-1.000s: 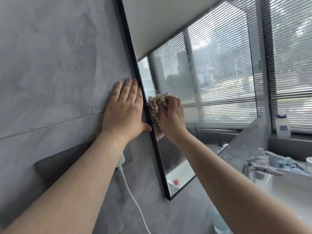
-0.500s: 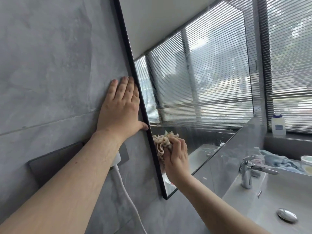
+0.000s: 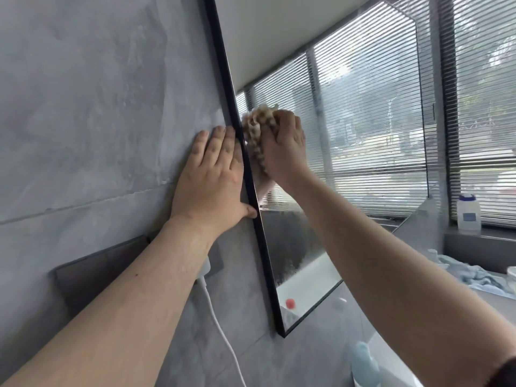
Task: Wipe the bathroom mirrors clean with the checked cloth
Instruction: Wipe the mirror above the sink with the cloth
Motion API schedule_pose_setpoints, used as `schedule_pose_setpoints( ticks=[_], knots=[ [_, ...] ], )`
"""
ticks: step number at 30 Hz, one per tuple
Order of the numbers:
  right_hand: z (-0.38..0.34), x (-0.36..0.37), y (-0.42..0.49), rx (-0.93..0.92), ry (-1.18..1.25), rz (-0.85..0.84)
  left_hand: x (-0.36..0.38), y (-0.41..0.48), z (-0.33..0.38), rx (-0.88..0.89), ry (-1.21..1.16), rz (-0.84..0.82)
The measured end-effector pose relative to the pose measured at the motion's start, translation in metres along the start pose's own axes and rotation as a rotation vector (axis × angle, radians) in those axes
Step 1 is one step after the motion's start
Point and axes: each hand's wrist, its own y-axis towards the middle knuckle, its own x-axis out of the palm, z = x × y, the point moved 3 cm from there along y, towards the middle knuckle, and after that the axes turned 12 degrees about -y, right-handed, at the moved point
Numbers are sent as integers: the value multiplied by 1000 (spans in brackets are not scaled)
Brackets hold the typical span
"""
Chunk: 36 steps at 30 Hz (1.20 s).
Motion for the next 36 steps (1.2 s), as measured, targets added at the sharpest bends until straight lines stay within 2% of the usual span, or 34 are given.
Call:
schedule_pose_setpoints(
  ticks=[3,6,14,18,22,36],
  knots=[
    [7,3,-6,-25,0,4,0,-1,0,-3,-6,4],
    [37,8,-47,-14,-23,-10,0,-1,0,-6,-17,-5],
    [124,25,-216,116,-62,-53,-1,-1,0,-10,13,-13],
    [137,26,-253,211,-61,-99,-3,-1,1,0,7,-10],
    [123,25,-235,305,-19,-98,-2,-1,1,9,5,-11],
    [-2,4,-26,135,49,41,0,-2,1,16,-23,40]
  ],
)
